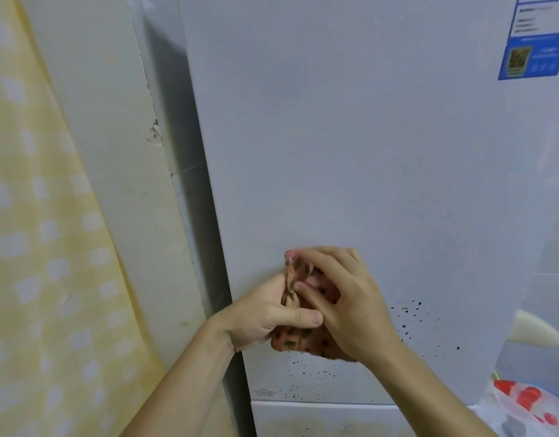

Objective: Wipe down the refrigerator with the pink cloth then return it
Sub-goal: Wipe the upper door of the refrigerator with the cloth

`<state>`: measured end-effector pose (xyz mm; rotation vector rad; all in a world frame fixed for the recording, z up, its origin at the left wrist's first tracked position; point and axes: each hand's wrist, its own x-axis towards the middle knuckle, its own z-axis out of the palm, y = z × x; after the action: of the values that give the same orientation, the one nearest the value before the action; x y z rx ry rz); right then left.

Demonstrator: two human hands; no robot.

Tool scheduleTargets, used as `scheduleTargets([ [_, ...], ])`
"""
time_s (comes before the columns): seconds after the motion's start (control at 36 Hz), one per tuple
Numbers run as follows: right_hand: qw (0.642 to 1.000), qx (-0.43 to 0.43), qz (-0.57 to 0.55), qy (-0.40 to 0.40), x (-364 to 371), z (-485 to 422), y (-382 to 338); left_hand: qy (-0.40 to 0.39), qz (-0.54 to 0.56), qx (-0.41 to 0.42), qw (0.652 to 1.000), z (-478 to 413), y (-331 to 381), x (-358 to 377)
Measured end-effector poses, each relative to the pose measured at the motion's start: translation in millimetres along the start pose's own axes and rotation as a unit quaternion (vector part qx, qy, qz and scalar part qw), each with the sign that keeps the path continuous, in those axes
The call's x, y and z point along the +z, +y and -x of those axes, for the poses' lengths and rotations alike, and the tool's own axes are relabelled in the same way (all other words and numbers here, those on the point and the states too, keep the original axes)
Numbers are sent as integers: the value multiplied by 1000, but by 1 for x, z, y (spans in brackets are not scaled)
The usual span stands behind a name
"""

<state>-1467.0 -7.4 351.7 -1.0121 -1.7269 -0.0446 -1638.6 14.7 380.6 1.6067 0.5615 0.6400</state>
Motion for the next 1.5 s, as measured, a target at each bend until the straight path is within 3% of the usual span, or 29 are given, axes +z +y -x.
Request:
scheduleTargets([
  [0.11, 999, -29, 34, 19, -4, -9, 9, -4, 36, -20, 999, 4, -2, 3],
  [0.25, 988, 97, -103, -60, -28, -21, -6, 8, 57, -10, 998, 5, 0, 5],
  [0.47, 981, 136, -118, -66, -43, -34, -10, 35, 41, -52, 997, 10, 3, -1],
  [0.56, 989, 124, -78, -13, -37, -31, -9, 42, 18, -60, 997, 12, 3, -3],
  [0.61, 995, 79, 11, 53, -28, -25, -8, 53, 15, -63, 997, 12, 3, -2],
  [0.67, 983, 4, 114, 142, -16, -15, -7, 73, 39, -66, 994, 12, 3, 0],
  [0.72, 965, -47, 147, 212, -6, -3, -11, 80, 63, -59, 993, 11, 4, 3],
  [0.81, 968, -84, 124, 201, 5, 19, -18, 87, 99, -34, 991, 10, 5, 7],
  [0.92, 987, 15, 37, 154, 16, 30, -13, 83, 131, 0, 988, 9, 7, 11],
  [1.03, 979, 52, 6, 198, 16, 26, -12, 51, 143, 68, 986, 7, 13, 18],
  [1.14, 965, -12, 26, 259, 16, 16, -18, 18, 214, 111, 970, 5, 14, 17],
  [1.22, 963, -66, 64, 255, 24, 1, -8, 74, 231, 111, 964, -3, 11, 5],
  [1.39, 989, -57, 99, 92, 60, -7, 33, 232, 53, 129, 963, -3, -2, -7],
  [1.5, 986, -73, 105, 112, 67, 2, 22, 275, 7, 135, 952, 0, 0, -2],
])
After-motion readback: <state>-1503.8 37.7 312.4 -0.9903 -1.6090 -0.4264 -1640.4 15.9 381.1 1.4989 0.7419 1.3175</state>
